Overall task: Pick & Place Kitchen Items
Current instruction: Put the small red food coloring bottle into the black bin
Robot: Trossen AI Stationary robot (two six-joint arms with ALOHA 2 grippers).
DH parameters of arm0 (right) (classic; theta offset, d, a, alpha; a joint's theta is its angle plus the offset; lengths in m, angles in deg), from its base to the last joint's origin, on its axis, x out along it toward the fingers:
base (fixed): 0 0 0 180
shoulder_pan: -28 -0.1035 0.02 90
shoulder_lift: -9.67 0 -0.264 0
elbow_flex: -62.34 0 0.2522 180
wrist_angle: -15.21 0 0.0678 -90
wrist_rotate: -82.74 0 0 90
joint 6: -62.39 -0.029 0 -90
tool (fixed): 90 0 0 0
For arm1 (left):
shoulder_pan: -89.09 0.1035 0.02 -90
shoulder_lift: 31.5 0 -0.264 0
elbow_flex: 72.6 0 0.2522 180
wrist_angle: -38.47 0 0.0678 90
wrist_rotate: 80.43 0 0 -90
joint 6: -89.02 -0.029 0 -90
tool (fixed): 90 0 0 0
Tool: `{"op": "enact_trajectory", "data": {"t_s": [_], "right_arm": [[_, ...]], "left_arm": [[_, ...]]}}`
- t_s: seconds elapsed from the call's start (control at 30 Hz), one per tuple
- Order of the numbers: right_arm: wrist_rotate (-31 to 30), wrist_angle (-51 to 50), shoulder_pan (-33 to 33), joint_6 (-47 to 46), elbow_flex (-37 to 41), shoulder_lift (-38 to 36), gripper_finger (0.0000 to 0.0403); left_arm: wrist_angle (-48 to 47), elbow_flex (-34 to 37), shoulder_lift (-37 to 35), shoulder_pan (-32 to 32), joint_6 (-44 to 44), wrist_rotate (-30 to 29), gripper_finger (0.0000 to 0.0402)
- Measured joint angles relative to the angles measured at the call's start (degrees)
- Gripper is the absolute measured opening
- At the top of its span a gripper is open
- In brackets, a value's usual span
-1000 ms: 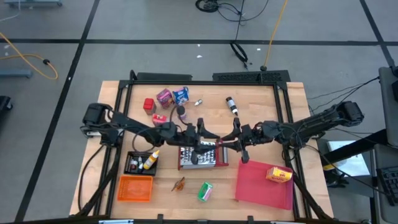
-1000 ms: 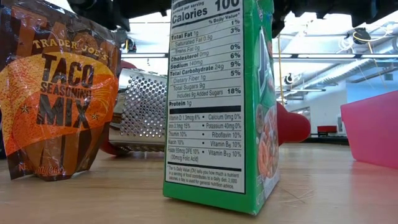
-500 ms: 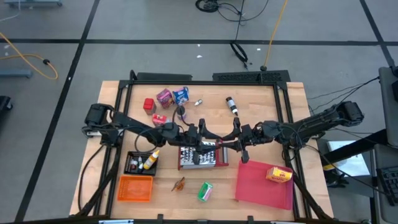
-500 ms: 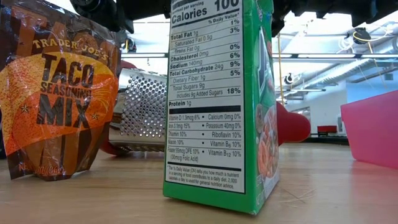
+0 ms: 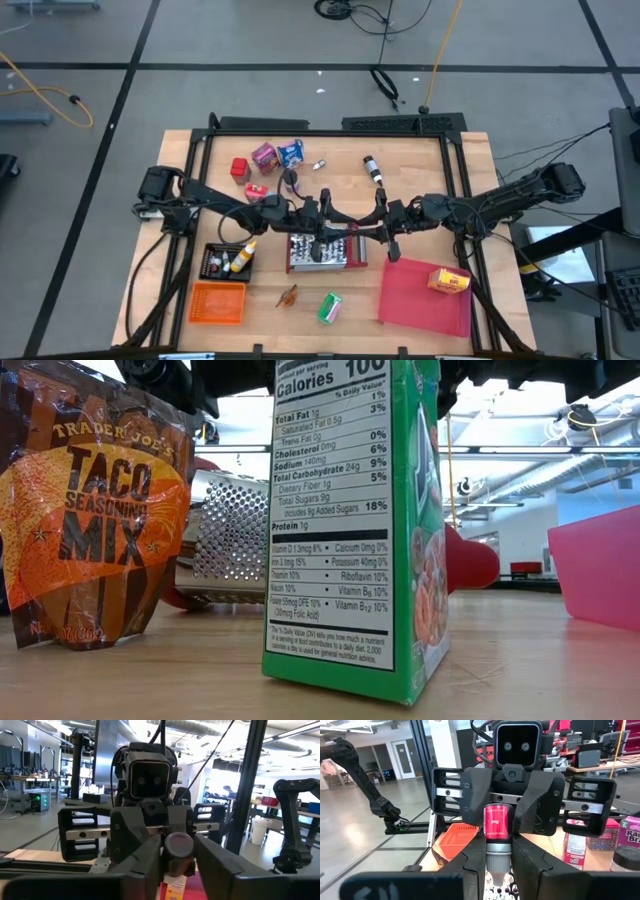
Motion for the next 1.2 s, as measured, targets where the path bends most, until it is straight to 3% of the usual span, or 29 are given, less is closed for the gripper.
{"op": "enact_trajectory", "data": {"t_s": [0.17, 0.37, 0.73, 0.97, 1.2], "right_arm": [[-0.09, -0.42, -0.02, -0.07, 0.07, -0.04, 0.0057], [-0.05, -0.48, -0.02, 0.17, 0.07, -0.04, 0.0064], [0.02, -4.89, 0.02, 0.72, -0.04, -1.44, 0.0152], [-1.84, -11.64, 0.42, 1.97, -0.17, -5.98, 0.0177], [-2.48, -16.76, 1.03, 1.94, -0.15, -8.96, 0.0175]], "left_arm": [[-0.26, 0.09, 0.4, 0.23, -0.32, 0.86, 0.004], [-0.38, 0.09, 0.42, 0.24, -0.91, 1.09, 0.0037], [-5.36, 0.09, -1.14, 0.35, -0.91, 0.7, 0.0037], [-23.51, 0.11, -9.33, -0.55, -0.91, -1.85, 0.0037], [-52.78, 0.11, -21.72, -4.9, 3.95, -14.85, 0.0041]]}}
